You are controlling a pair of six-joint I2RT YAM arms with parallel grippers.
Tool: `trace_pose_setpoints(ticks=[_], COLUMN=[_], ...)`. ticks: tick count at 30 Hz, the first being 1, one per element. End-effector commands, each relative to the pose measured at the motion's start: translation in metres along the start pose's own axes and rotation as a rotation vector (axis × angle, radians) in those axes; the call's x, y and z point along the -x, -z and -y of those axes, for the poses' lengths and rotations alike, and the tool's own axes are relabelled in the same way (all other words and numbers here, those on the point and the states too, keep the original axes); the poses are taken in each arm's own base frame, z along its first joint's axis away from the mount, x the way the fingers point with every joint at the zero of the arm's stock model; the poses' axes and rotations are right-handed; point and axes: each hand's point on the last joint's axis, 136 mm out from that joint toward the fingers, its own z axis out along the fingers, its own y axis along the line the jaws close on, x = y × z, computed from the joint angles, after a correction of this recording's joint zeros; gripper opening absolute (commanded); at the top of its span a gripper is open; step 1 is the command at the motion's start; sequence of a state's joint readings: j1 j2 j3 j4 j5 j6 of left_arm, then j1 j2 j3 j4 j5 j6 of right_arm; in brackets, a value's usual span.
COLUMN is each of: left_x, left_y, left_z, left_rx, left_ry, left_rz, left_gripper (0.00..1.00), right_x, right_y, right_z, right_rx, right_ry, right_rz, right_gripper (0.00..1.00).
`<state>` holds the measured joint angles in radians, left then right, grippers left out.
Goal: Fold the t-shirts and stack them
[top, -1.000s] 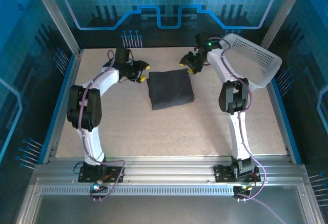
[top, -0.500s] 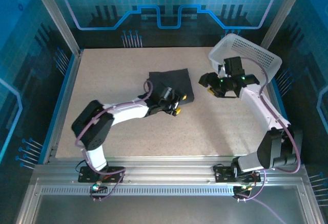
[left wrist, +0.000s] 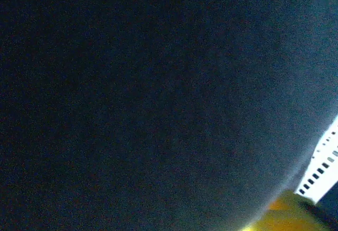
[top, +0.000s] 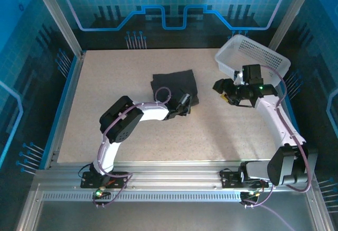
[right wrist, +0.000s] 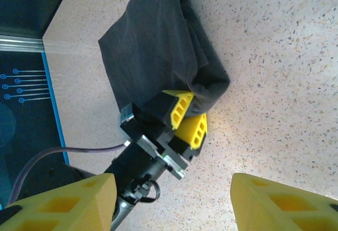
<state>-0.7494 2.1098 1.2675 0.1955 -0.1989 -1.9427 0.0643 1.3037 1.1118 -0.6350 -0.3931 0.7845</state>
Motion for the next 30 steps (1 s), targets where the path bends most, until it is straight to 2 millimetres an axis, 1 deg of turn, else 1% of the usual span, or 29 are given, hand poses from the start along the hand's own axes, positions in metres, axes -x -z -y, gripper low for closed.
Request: trace_pose_setpoints(ticks=[1, 2, 3, 6, 7, 9, 10, 11, 13, 16, 17, 19, 22, 25, 27, 28, 30], left_x=[0.037, 0.05, 0.06, 0.101, 0.117, 0.147, 0.161, 0.174, 0.207, 0.268, 0.283, 0.315, 0.36, 0.392, 0.406, 0.411, 0.422], left_y=[-0.009, -0.007, -0.004, 0.01, 0.017, 0.032, 0.038, 0.042, 0.053, 0.079, 0.084, 0.089, 0.093, 0.093, 0.092, 0.093, 0.093], left_z=[0.012, 0.014, 0.017, 0.03, 0.035, 0.047, 0.055, 0.058, 0.06, 0.057, 0.061, 0.07, 0.071, 0.077, 0.088, 0.094, 0.098], left_rx=[-0.057, -0.061, -0.062, -0.099, -0.103, -0.136, -0.142, -0.131, -0.113, -0.077, -0.082, -0.101, -0.062, -0.08, -0.085, -0.077, -0.028], left_ry=[0.063, 0.058, 0.061, 0.064, 0.037, -0.047, -0.113, -0.139, -0.18, -0.217, -0.237, -0.289, -0.36, -0.367, -0.398, -0.44, -0.504], left_rz=[0.09, 0.108, 0.119, 0.122, 0.119, 0.1, 0.055, 0.016, -0.033, 0.028, 0.035, 0.029, 0.044, 0.049, 0.038, 0.04, 0.046], left_gripper=[0.16, 0.07, 0.0, 0.0, 0.0, 0.0, 0.0, 0.0, 0.0, 0.0, 0.0, 0.0, 0.0, 0.0, 0.0, 0.0, 0.0], right_x=[-0.007, -0.006, -0.005, -0.005, -0.006, -0.009, -0.012, -0.013, -0.018, -0.023, -0.024, -0.025, -0.026, -0.026, -0.026, -0.026, -0.026], right_y=[-0.002, -0.002, -0.002, -0.005, -0.006, -0.01, -0.012, -0.014, -0.02, -0.028, -0.03, -0.035, -0.04, -0.042, -0.043, -0.042, -0.042], right_z=[0.002, -0.001, -0.004, -0.022, -0.03, -0.04, -0.045, -0.048, -0.056, -0.064, -0.067, -0.072, -0.08, -0.086, -0.09, -0.093, -0.098], right_rx=[0.019, 0.026, 0.032, 0.064, 0.079, 0.083, 0.085, 0.086, 0.088, 0.088, 0.09, 0.094, 0.102, 0.11, 0.119, 0.13, 0.149], right_ry=[-0.022, -0.017, -0.007, 0.042, 0.067, 0.096, 0.108, 0.116, 0.13, 0.146, 0.15, 0.156, 0.167, 0.18, 0.198, 0.21, 0.226], right_rz=[-0.035, -0.035, -0.035, -0.045, -0.054, -0.068, -0.076, -0.08, -0.095, -0.113, -0.117, -0.126, -0.136, -0.142, -0.143, -0.14, -0.137], right_gripper=[0.59, 0.58, 0.58, 0.57, 0.57, 0.57, 0.57, 0.56, 0.56, 0.56, 0.56, 0.56, 0.56, 0.56, 0.56, 0.56, 0.56])
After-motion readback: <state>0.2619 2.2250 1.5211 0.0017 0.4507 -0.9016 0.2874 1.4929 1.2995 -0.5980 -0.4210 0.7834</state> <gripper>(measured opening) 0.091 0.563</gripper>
